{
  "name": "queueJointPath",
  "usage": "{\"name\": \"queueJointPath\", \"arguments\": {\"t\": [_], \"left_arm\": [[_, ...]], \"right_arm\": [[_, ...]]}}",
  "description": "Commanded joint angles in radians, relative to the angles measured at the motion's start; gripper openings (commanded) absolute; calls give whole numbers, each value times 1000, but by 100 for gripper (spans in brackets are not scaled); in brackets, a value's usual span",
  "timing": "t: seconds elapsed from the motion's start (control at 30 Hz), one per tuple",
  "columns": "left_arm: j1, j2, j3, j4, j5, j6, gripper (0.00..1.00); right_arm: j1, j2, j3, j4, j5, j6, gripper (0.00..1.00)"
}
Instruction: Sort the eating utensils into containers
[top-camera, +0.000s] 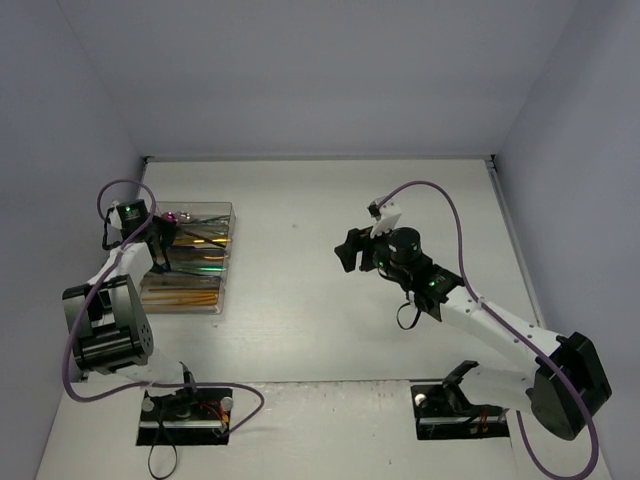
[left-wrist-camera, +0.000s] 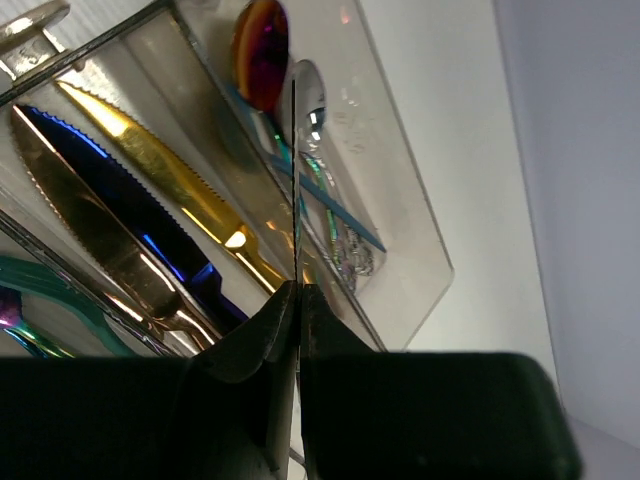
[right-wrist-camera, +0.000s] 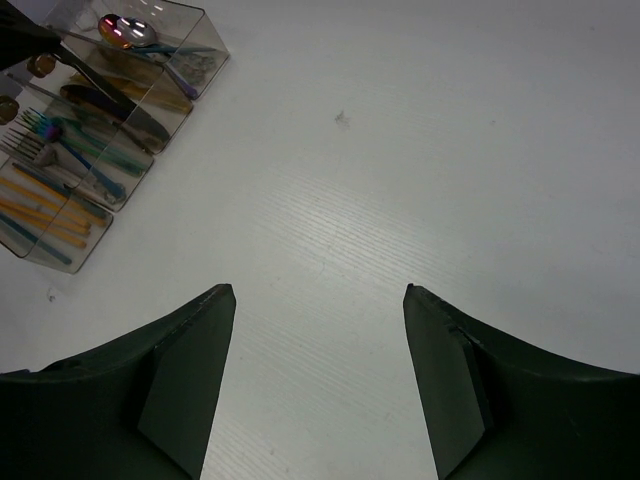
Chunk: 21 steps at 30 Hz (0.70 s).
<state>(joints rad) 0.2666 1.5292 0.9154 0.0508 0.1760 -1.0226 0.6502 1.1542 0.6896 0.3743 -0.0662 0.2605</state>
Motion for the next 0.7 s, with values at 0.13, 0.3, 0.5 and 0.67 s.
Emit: {"name": "queueJointPath", "arguments": {"t": [0.13, 0.3, 0.5, 0.67], "left_arm": [[2, 10, 20, 141, 25, -74, 10], [2, -39, -29, 139, 17, -65, 31], [2, -100, -92, 137, 9, -78, 37], [0, -167, -72, 67, 31, -40, 43]], "right_arm": [[-12, -37, -12, 37, -11, 3, 66], [-12, -31, -12, 35, -15, 5, 66], [-12, -14, -6, 35, -19, 8, 67], [-13, -27, -2, 31, -4, 16, 67]]}}
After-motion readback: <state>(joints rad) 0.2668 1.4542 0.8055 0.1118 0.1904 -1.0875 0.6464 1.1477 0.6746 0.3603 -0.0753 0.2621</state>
